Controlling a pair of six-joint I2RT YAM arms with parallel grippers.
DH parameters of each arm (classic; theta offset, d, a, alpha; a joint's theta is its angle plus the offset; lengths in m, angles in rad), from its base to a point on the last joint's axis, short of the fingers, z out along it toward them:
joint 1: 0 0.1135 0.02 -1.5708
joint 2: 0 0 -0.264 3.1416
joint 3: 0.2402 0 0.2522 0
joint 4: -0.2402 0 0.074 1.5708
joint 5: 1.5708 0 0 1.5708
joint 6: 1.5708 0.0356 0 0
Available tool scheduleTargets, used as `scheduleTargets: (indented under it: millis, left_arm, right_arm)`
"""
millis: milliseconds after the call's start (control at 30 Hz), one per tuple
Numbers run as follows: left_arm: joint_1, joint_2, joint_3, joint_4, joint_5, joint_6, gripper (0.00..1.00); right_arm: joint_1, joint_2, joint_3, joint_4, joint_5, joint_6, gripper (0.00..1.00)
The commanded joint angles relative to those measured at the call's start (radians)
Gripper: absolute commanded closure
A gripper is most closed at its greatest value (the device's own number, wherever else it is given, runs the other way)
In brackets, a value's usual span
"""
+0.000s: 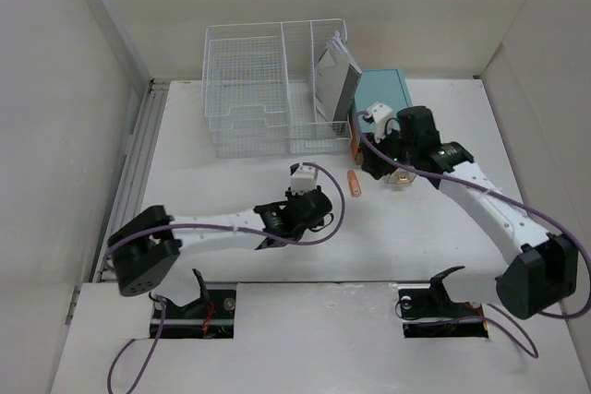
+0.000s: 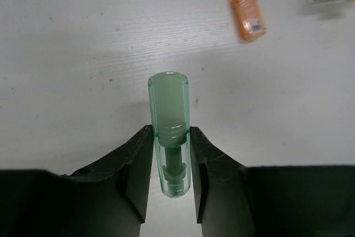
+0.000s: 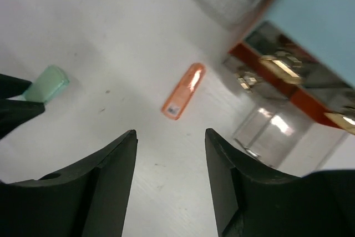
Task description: Organize the desk
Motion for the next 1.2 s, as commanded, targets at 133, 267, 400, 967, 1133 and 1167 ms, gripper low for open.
scheduleTargets:
  millis: [133,267,400,967,1133,1167]
  left_arm:
    - [-0.031,-0.226,-0.062,-0.051,-0.030,-0.098,1.00]
    - [-0.042,-0.312,-0.125,-0.081,-0.048,-0.130,1.00]
    - [-0.051,-0.381,-0.148,-0.100,-0.057,-0.140,1.00]
    - [-0.080,-0.501,-0.206,-0.134,-0.068,-0.158,1.00]
    - [-0.089,-0.501,-0.206,-0.134,-0.077,-0.167,1.00]
    - [-0.089,-0.501,-0.206,-0.134,-0.077,-0.167,1.00]
  right_arm:
    - [0.131,0.232,0.031,-0.093,0.071,0.019,0.41]
    - [0.140,0.335,0.049,-0.093,0.119,0.051,0.41]
    - [0.140,0.412,0.080,-0.103,0.153,0.051,0.41]
    - [0.171,0.571,0.161,-0.046,0.226,0.134,0.41]
    - [0.171,0.614,0.172,-0.035,0.251,0.134,0.41]
    - [0.171,0.614,0.172,-0.035,0.251,0.134,0.42]
